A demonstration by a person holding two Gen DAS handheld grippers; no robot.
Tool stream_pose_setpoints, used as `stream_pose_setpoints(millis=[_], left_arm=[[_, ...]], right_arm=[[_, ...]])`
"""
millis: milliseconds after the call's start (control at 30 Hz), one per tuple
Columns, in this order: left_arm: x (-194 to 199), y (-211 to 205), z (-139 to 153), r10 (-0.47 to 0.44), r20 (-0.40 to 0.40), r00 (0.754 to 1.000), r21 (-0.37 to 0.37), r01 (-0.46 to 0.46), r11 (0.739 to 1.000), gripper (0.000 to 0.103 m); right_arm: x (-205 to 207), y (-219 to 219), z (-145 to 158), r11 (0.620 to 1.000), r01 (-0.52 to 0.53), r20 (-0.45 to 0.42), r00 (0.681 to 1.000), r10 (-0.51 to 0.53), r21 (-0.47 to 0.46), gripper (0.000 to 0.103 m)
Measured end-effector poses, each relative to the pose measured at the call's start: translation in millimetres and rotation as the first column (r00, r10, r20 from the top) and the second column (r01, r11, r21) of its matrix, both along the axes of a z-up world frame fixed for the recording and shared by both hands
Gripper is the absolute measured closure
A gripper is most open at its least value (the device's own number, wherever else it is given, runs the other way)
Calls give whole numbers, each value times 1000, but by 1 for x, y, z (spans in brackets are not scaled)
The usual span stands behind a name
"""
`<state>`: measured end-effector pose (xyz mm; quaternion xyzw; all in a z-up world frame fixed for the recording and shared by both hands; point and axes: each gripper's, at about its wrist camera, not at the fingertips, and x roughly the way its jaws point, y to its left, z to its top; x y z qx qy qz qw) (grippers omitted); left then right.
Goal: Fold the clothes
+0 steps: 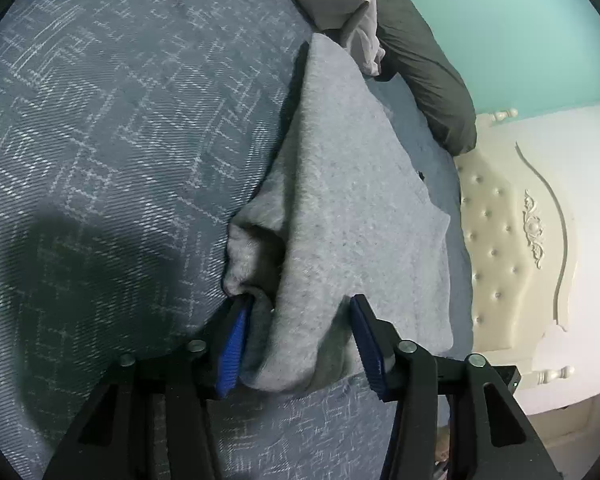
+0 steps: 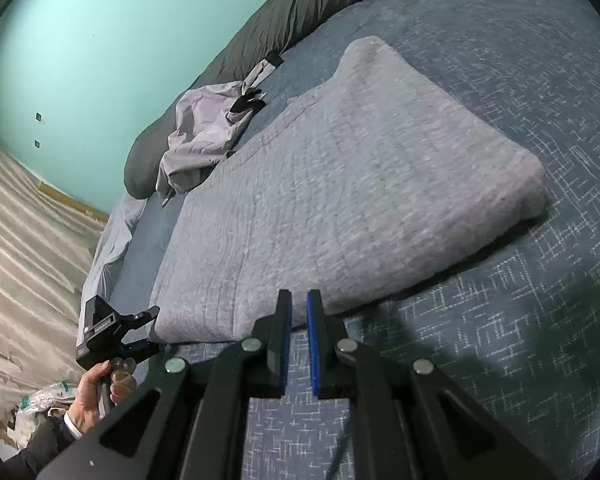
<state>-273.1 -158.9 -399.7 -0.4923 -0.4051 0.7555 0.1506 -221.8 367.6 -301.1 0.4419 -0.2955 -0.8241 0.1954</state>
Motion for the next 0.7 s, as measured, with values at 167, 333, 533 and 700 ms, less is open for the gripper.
stream_pose_setpoints(millis=[167, 333, 533, 700], left_arm=[[-2, 6, 12, -2, -26, 1000, -36, 1, 999, 86], [-2, 17, 41, -11, -77, 997, -88, 4, 996, 90], [-15, 62, 103, -92, -185, 978, -154, 64, 986, 90], [-38, 151, 155, -236, -276, 932, -210, 181, 961, 90]], right_arm=[[0, 3, -4, 1000, 5, 2, 1000, -5, -5, 97], [0, 11, -7, 1000, 24, -1, 1000, -24, -19, 97], [0, 23, -7, 998, 48, -5, 999, -48, -51, 97], [1, 35, -6, 995, 61, -14, 998, -63, -85, 97]])
